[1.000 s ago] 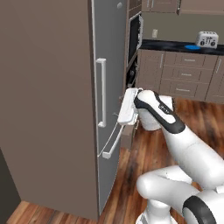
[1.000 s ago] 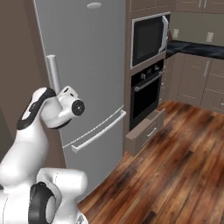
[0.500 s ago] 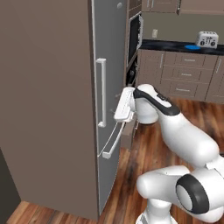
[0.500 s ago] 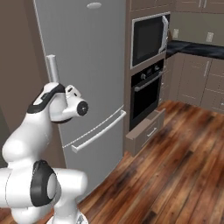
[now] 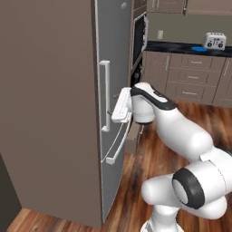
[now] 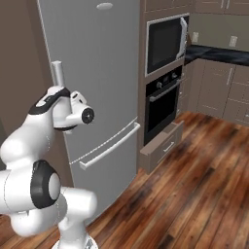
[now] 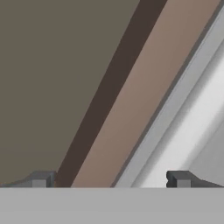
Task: Move the hot dog bun to the plate on the dining table and place the condiment next to that plate. Then navigate to the fridge and take the sausage and place it on the plate as well.
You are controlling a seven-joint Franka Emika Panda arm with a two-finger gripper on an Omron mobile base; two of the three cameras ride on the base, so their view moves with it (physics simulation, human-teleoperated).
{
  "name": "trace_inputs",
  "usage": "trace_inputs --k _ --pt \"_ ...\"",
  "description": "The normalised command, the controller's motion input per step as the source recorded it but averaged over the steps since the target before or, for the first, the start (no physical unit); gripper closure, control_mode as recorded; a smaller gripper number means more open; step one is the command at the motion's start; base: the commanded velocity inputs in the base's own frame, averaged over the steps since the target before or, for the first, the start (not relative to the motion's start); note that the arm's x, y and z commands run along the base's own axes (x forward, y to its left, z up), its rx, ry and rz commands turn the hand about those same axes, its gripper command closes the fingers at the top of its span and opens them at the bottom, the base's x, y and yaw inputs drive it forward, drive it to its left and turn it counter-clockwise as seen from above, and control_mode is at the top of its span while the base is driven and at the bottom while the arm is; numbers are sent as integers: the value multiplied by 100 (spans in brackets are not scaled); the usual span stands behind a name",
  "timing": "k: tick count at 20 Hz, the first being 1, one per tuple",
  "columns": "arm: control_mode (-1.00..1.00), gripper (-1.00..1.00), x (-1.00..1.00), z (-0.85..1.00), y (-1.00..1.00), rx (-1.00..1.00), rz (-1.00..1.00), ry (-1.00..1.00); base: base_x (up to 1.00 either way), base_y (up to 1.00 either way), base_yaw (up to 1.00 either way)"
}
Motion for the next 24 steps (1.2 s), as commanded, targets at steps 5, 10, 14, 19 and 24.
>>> trace_inputs --k 5,10,14,19,24 --pt "-100 -100 24 8 0 0 0 0 0 0 0" --pt "-100 -100 25 10 4 0 -2 3 0 0 0" --pt "-100 -100 23 6 17 0 -6 3 0 0 0" --pt "-100 -100 19 2 31 0 -7 6 0 0 0" --pt "-100 -100 9 0 41 0 -5 5 0 0 0"
